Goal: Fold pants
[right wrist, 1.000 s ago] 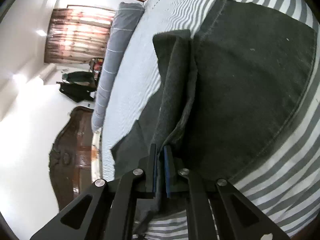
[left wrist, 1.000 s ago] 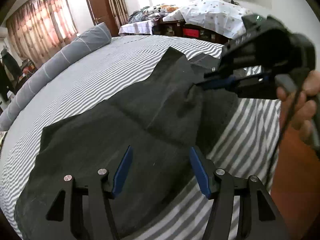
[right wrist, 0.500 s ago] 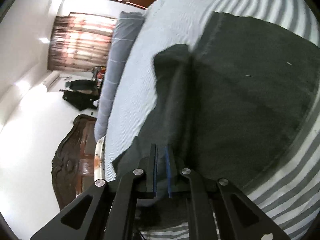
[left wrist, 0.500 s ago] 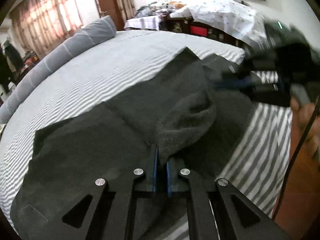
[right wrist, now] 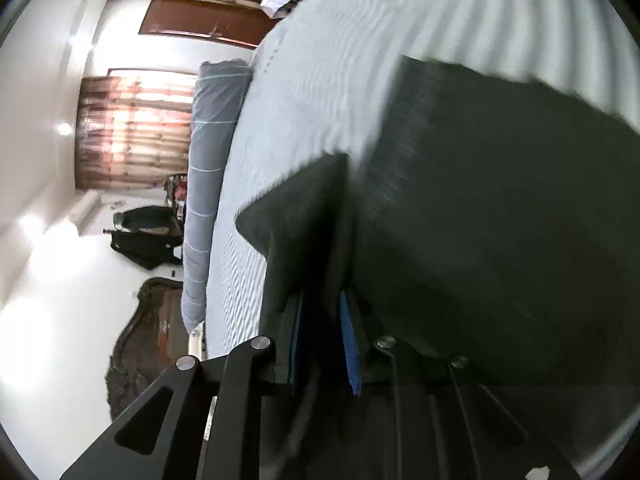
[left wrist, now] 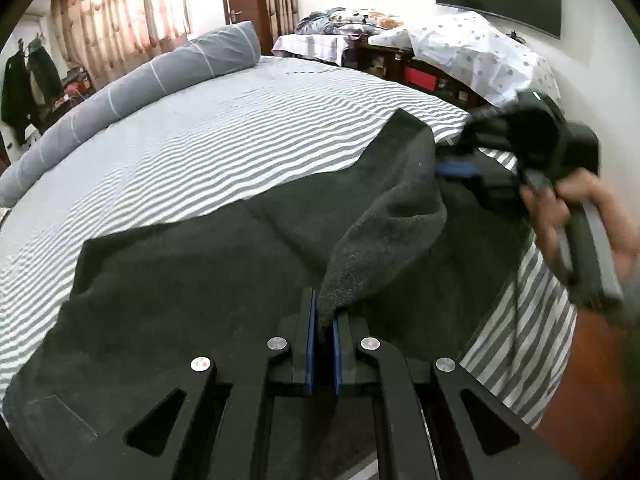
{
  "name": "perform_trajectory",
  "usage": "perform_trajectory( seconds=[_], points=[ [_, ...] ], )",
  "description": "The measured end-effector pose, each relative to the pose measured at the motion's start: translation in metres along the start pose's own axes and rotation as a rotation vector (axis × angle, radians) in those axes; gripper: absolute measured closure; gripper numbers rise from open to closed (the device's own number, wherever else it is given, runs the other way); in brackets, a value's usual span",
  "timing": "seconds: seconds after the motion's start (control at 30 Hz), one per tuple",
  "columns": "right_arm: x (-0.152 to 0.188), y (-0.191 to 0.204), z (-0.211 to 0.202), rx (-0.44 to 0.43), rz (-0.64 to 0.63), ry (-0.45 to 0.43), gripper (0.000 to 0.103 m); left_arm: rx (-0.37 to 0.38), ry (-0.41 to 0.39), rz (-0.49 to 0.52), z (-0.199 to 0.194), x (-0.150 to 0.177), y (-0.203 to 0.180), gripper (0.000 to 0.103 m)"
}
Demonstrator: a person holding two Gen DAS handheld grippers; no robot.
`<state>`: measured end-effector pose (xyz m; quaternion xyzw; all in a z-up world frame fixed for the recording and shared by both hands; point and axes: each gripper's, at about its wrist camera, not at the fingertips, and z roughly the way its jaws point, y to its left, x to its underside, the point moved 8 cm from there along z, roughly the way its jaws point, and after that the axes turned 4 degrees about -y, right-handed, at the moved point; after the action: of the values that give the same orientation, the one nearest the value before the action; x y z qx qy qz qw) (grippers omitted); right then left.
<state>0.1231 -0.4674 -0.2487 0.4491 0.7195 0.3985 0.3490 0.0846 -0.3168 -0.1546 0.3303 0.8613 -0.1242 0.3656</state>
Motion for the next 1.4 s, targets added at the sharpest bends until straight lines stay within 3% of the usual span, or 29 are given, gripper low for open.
perform_trajectory(
  seconds=[0.2,0.3,0.67,0.83,0.97,1.03,1.1,1.13,1.27,1.4],
  points=[
    [0.006,0.058,0.054,0.046,-0.194,0.127,0.082,-0.008,0.02,-0.041,0.007,0.006,0.015,0.096],
    [0.009,0.068,0.063,0.084,-0.265,0.132,0.081,-0.012,0.033,-0.063,0.012,0.007,0.025,0.096],
    [0.0,0.052,0.059,0.167,-0.203,0.112,0.081,0.01,0.022,-0.044,0.013,0.011,0.023,0.096],
    [-0.004,0.048,0.055,0.266,-0.228,0.11,0.073,0.019,0.008,-0.02,0.01,0.011,0.017,0.096],
    [-0.005,0.045,0.06,0.244,-0.164,0.136,0.073,0.023,-0.003,0.03,0.007,0.013,0.01,0.096],
    [-0.007,0.043,0.066,0.26,-0.144,0.144,0.079,0.022,-0.005,0.049,0.006,0.014,0.007,0.096],
    [-0.009,0.041,0.066,0.283,-0.129,0.142,0.096,0.014,-0.007,0.074,0.006,0.014,0.004,0.096],
    [-0.009,0.043,0.065,0.269,-0.125,0.143,0.097,0.014,-0.006,0.083,0.006,0.015,0.003,0.096],
    [-0.02,0.06,0.037,0.229,-0.169,0.057,0.099,0.017,0.001,0.108,0.007,0.014,-0.001,0.096],
    [-0.038,0.078,-0.022,0.177,-0.227,-0.069,0.099,0.036,-0.012,0.148,0.001,0.009,-0.012,0.096]
  ],
)
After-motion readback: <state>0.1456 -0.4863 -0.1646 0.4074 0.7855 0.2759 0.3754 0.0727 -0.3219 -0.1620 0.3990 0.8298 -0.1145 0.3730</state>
